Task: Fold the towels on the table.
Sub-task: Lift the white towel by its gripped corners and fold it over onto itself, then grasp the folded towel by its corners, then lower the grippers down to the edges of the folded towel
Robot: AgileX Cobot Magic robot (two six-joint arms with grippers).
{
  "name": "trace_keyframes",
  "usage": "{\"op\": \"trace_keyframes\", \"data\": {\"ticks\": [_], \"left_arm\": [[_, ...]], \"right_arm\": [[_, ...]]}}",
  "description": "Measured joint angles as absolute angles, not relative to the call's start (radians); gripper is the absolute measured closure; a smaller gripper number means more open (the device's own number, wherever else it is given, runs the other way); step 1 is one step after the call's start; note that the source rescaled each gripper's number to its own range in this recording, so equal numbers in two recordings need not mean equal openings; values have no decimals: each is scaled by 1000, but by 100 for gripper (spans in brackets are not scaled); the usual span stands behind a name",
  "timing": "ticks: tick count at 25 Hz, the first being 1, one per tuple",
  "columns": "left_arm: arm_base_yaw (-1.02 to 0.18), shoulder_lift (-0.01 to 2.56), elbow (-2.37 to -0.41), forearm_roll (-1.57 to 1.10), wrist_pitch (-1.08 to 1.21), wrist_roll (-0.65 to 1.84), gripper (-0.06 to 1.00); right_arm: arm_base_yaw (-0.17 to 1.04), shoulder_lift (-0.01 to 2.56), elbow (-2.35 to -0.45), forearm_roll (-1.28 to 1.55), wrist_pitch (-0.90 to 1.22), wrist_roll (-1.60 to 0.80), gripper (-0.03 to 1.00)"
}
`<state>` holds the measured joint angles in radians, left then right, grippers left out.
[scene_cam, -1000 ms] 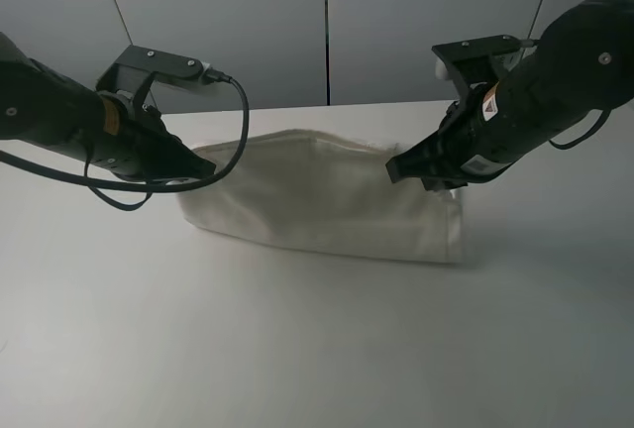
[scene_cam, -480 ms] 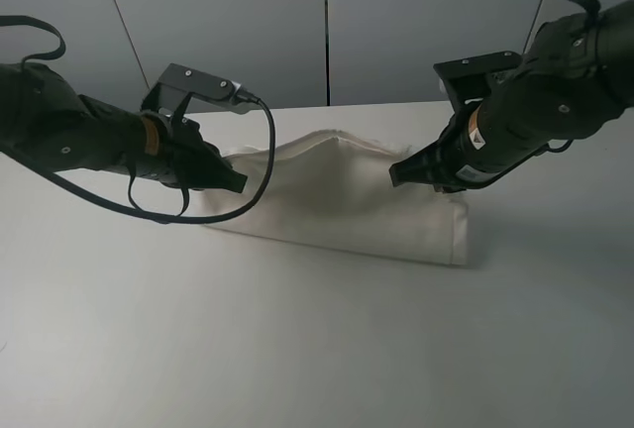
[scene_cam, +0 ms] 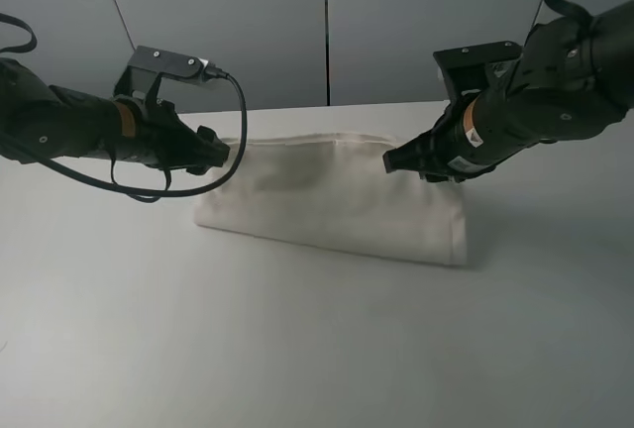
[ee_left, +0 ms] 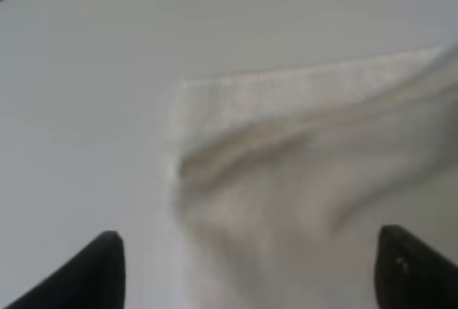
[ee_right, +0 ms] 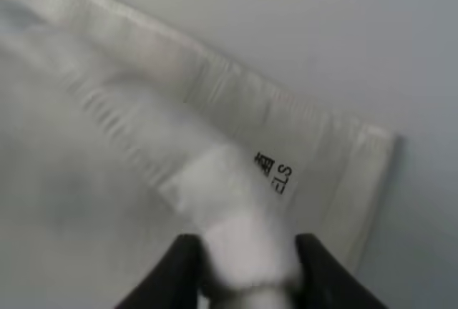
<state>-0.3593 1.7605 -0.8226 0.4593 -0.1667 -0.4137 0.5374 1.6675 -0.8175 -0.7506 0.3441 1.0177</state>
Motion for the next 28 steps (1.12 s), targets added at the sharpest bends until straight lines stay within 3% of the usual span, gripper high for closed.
{"op": "trace_keyframes", "data": {"ticks": [2, 4, 11, 19, 28], "left_arm": [[-359, 1760, -823, 459, -188, -407, -2], [-359, 1760, -831, 459, -191, -400, -2], [-359, 1760, -890, 459, -122, -393, -3], [-359, 1768, -1021, 422, 188, -411, -3], [-348, 1966, -1315, 73, 592, -65, -3]], "right_arm": [[537, 1667, -817, -799, 365, 1094, 17], [537, 1667, -817, -837, 403, 1154, 3], [537, 1667, -817, -817, 443, 1165, -2], [537, 1667, -863, -507, 495, 871, -3], [454, 1695, -1018, -143, 706, 540, -3]]}}
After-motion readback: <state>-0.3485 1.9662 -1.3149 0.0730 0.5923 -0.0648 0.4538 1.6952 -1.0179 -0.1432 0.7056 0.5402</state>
